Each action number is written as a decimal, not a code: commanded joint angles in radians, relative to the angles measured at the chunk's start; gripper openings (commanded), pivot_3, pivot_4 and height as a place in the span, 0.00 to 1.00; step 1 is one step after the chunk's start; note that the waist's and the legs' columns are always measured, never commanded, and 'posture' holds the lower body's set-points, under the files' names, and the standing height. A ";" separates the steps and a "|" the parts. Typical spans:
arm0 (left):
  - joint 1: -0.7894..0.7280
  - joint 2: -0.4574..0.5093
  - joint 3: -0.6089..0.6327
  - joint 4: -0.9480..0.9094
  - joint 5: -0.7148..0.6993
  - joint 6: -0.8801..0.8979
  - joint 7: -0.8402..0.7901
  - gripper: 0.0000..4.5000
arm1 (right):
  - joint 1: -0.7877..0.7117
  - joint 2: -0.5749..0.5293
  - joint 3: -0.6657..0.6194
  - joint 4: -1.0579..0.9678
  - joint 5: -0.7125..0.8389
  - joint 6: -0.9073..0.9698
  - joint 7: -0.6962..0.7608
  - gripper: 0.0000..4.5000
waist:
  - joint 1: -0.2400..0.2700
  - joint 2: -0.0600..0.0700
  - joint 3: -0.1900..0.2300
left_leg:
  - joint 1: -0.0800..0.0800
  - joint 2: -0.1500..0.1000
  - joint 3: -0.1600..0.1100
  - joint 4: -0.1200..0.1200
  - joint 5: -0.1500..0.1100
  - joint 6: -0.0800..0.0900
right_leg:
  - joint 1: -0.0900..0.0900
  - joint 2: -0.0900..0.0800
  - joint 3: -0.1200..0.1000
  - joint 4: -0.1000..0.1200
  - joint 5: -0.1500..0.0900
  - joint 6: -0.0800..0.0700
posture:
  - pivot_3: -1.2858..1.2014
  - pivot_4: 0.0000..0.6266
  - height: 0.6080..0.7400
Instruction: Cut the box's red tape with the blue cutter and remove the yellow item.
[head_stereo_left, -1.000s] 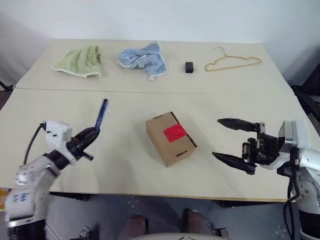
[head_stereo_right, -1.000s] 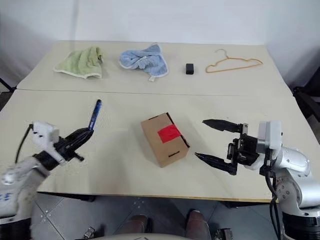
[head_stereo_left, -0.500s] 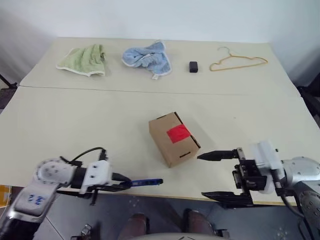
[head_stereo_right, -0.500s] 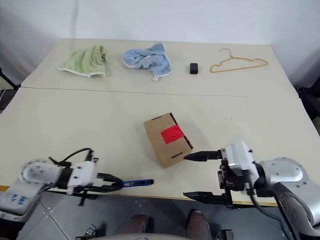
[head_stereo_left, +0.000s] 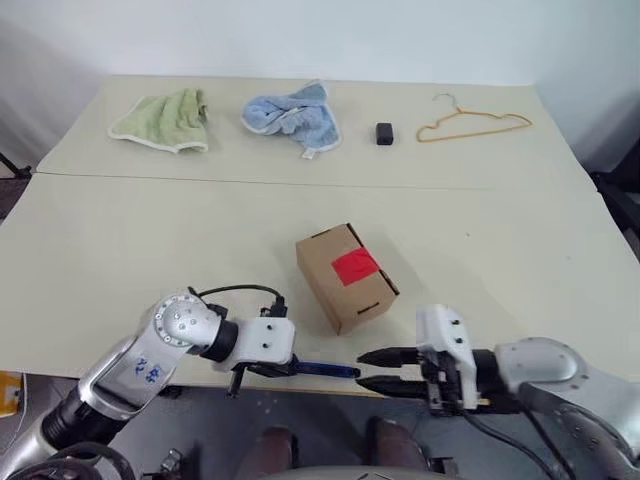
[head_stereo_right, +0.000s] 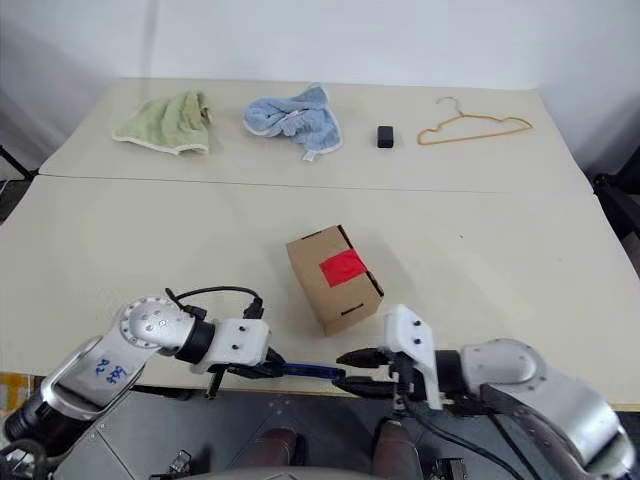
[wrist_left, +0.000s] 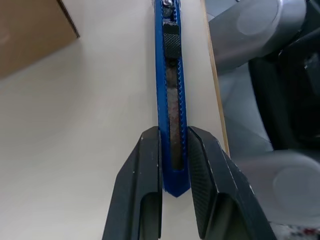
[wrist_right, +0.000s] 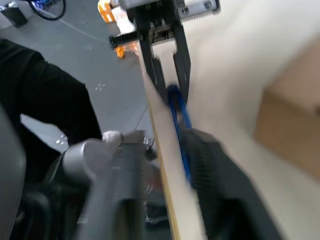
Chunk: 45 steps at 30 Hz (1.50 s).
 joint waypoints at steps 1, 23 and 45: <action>-0.024 0.004 -0.043 -0.019 0.013 0.028 -0.001 0.10 | -0.031 0.020 0.061 0.009 -0.087 -0.012 -0.040 0.01 | 0.001 0.000 0.000 | 0.000 0.000 0.000 0.000 0.000 0.000 | 0.000 0.000 0.000 0.000 0.000 0.000 | 0.52 0.24 1.00; -0.058 0.032 -0.077 -0.046 0.025 0.107 0.053 0.10 | 0.003 0.064 0.218 0.251 -0.375 -0.266 0.069 0.01 | -0.001 -0.002 -0.001 | 0.000 -0.001 -0.001 0.000 0.000 0.000 | 0.000 0.000 0.000 0.001 0.000 0.000 | 0.52 0.24 1.00; -0.053 0.022 -0.060 -0.069 -0.013 0.173 0.099 0.10 | -0.144 0.081 0.195 0.276 -0.353 -0.211 0.168 0.01 | 0.001 -0.003 -0.001 | 0.002 -0.001 -0.002 0.001 0.004 -0.001 | 0.001 0.000 0.001 0.004 0.000 0.000 | 0.52 0.24 1.00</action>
